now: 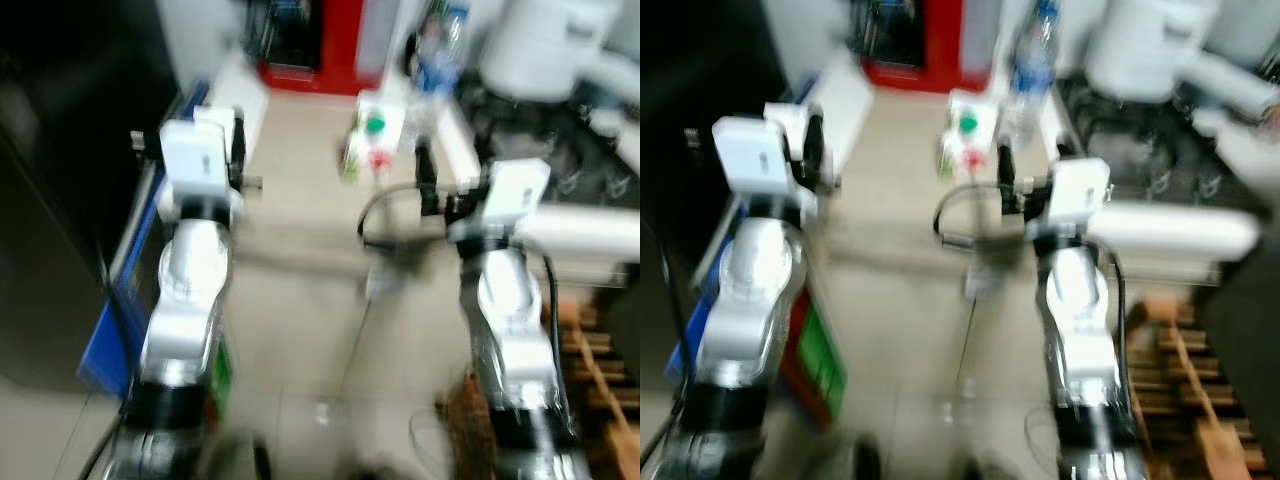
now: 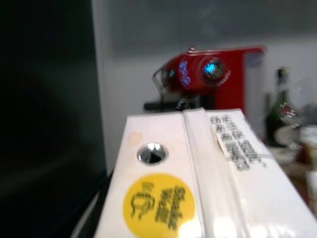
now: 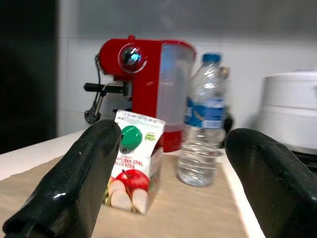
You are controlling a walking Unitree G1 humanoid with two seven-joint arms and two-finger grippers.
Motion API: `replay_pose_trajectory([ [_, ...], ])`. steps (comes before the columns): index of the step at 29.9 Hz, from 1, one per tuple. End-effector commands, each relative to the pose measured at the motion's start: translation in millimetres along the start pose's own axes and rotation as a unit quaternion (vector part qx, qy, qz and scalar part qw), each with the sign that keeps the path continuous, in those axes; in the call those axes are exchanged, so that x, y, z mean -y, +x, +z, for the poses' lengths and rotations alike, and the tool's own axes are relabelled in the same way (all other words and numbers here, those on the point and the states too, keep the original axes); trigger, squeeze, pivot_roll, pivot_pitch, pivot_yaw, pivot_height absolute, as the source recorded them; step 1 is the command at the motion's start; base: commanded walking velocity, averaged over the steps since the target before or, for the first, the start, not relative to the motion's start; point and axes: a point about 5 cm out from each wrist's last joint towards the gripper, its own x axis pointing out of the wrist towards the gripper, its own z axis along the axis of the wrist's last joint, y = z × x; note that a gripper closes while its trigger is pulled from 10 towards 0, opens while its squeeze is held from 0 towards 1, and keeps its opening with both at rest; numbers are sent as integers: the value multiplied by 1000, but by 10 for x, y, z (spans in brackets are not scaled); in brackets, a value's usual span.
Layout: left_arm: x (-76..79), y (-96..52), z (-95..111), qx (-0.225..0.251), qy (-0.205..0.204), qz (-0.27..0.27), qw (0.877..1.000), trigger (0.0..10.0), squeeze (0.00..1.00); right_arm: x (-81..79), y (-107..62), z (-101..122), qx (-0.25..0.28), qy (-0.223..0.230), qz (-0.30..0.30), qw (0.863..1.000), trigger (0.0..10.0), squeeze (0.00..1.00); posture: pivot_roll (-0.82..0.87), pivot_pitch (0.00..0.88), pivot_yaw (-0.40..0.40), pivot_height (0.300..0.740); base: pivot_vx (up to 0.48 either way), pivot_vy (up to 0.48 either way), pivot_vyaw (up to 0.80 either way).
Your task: Restocking fridge
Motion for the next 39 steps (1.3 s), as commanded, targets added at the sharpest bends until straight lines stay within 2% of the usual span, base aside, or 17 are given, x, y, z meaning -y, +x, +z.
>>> replay_pose_trajectory([
  [1, 27, 12, 24, 4, 4, -9, 1000, 10000, 0, 10, 3, 22, 5, 4, -3, 1000, 10000, 0, -55, 0, -32, 740, -292, 0, 0],
  [14, 70, -9, 9, -3, -7, -11, 1000, 10000, 0, 40, -41, 23, 1, 0, -8, 1000, 10000, 0, -76, 0, -23, 740, -418, 0, 0],
  [23, 76, -18, 3, -5, -7, -17, 1000, 10000, 0, 54, -60, 9, 0, 2, -11, 1000, 10000, 0, -74, 0, -20, 740, 0, 0, 0],
  [26, 67, -29, -3, -5, -8, -17, 1000, 10000, 0, 50, -75, -36, -20, -1, -8, 1000, 10000, 0, -74, 0, -20, 740, 0, 0, 0],
  [35, 49, -49, -113, -34, -30, -27, 999, 10000, 0, 48, -91, -59, -22, -9, -8, 1000, 10000, 0, -77, 0, -14, 740, 0, 0, -640],
  [39, 82, -110, -208, -61, -48, -52, 996, 10000, 0, 42, -136, -93, -31, -14, -9, 999, 10000, 0, -82, 0, -13, 740, 0, 0, -644],
])
